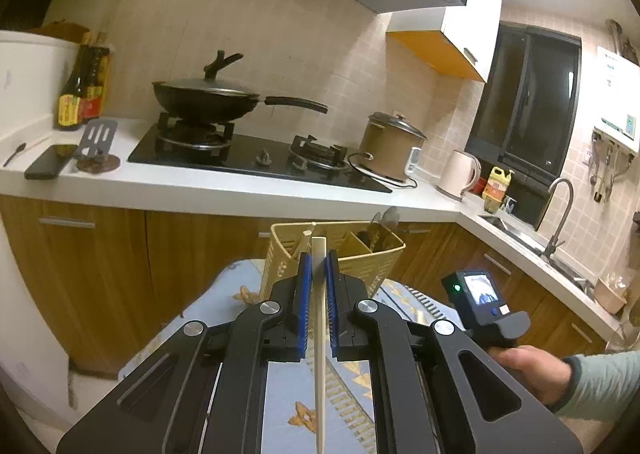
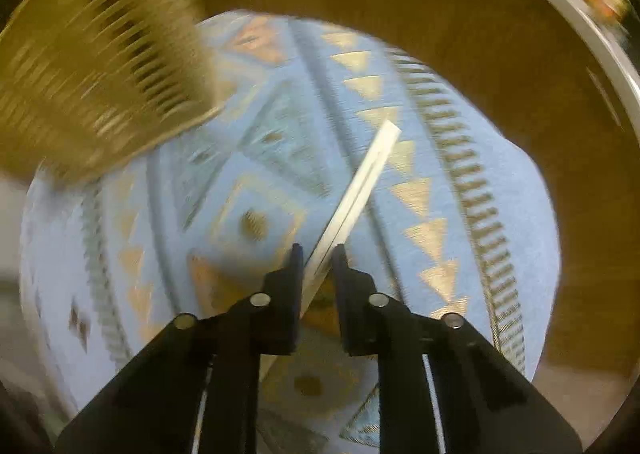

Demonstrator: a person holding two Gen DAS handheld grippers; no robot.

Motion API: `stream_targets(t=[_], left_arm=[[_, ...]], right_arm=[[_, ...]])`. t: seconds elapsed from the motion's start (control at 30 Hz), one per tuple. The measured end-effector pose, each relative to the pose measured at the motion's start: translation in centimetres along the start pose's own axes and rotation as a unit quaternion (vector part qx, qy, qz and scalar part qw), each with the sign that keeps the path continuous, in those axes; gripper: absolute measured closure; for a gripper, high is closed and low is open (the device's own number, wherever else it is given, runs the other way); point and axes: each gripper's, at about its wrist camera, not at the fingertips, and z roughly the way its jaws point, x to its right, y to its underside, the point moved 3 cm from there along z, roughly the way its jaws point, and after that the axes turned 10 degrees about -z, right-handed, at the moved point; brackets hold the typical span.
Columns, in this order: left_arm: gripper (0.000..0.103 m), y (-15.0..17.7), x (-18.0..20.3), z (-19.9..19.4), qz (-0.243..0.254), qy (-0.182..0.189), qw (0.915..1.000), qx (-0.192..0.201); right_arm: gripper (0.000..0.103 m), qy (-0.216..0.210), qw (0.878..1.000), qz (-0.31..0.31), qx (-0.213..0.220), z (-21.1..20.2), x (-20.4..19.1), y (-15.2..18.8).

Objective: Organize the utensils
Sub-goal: 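Lift the chopsticks with both grippers up over the tan basket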

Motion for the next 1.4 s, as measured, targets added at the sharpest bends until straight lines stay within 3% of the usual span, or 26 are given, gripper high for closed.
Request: stream_targets(t=[0.03,0.1,0.23,0.4,0.5,0.6,0.67,0.73,0.8,0.83,0.9,1.13,1.27,1.4], left_arm=[[0.098,0.1,0.0,0.1,0.000,0.000,1.0000,-0.002],[0.098,0.2,0.2,0.2,0.002,0.000,1.0000,-0.003],[0.098,0.4,1.0,0.6,0.008,0.001,0.9999,-0.012],[0.098,0.8,2.3,1.0,0.021,-0.003,0.9996,-0.019],[0.097,0.8,3.0,1.1,0.028,-0.003,0.9994,-0.020],[0.097,0.9,3.5,1.2,0.037,-0.002,0.9990,-0.024],[0.097,0.9,3.7,1.3,0.042,-0.001,0.9988,-0.024],[0.097,0.9,3.6,1.3,0.045,0.001,0.9987,-0.023],[0.097,0.9,3.5,1.4,0.045,0.003,0.9987,-0.022],[0.097,0.8,3.3,1.5,0.043,0.005,0.9988,-0.022],[0.097,0.8,2.9,1.8,0.037,0.007,0.9990,-0.023],[0.097,0.9,2.1,2.6,0.017,0.011,0.9993,-0.031],[0.097,0.9,2.4,2.6,0.019,0.009,0.9993,-0.030],[0.097,0.6,3.0,2.4,0.020,0.005,0.9995,-0.026]], right_arm=[[0.103,-0.001,0.999,-0.032,0.004,-0.4,-0.4,0.5],[0.103,0.000,0.995,-0.099,-0.010,-0.5,-1.4,2.0],[0.103,-0.012,0.989,-0.148,-0.021,-0.7,-1.2,4.0],[0.103,-0.089,0.995,-0.040,-0.023,-0.9,1.9,3.1],[0.099,-0.097,0.995,0.029,-0.014,-0.8,4.0,1.4],[0.078,-0.110,0.990,0.083,-0.016,-0.5,5.5,-0.1],[0.056,-0.096,0.990,0.107,-0.007,-0.6,6.1,-0.9],[0.053,-0.065,0.991,0.113,-0.001,-0.7,6.3,-1.3],[0.054,-0.056,0.991,0.121,-0.013,-0.3,5.3,-1.6],[0.065,-0.056,0.990,0.125,-0.022,0.1,5.4,-1.6],[0.071,-0.039,0.992,0.121,-0.026,0.5,5.7,-3.3],[0.091,0.025,0.998,0.047,-0.036,1.9,2.6,-5.9],[0.092,-0.011,0.999,0.039,-0.026,1.3,2.3,-4.9],[0.092,-0.047,0.998,0.025,0.027,-1.9,1.9,-2.5]])
